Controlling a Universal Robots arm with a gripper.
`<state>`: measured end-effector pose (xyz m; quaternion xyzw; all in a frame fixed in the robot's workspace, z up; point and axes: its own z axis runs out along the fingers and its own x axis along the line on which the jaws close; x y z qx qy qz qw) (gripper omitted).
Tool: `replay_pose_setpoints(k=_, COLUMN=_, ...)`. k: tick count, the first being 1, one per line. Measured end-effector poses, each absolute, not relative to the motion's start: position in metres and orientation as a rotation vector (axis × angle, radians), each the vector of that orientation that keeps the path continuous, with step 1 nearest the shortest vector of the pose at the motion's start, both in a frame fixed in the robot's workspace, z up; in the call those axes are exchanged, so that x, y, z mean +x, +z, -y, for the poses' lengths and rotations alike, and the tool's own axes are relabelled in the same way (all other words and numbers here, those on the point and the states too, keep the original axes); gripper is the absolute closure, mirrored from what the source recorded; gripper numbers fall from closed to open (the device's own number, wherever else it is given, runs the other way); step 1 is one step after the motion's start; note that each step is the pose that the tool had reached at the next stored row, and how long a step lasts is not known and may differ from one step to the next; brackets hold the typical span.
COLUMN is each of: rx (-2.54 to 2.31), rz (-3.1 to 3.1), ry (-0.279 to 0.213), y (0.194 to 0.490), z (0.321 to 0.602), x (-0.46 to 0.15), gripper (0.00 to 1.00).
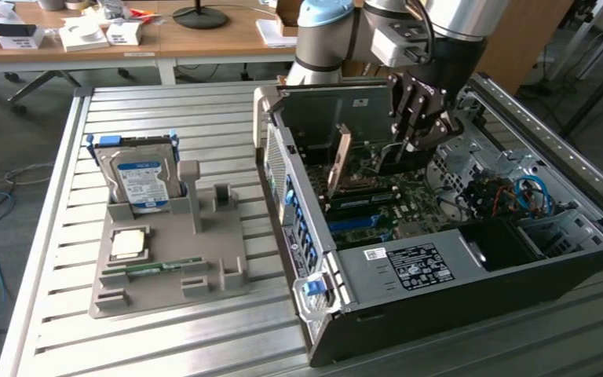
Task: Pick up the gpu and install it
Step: 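Insert the gpu into the slot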
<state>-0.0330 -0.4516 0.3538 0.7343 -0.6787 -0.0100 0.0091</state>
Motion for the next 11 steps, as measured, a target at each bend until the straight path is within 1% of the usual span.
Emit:
replay_pose_setpoints(k=3, rx=2.302, rz=2.127, ry=-0.023, y=0.3519, z=0.4516, x=-0.0343, gripper=0.74)
replay_pose_setpoints(k=11, rx=2.289, rz=2.141, ry=-0.023, y=0.3481, z=0.4516, x=-0.0353, gripper=0.74)
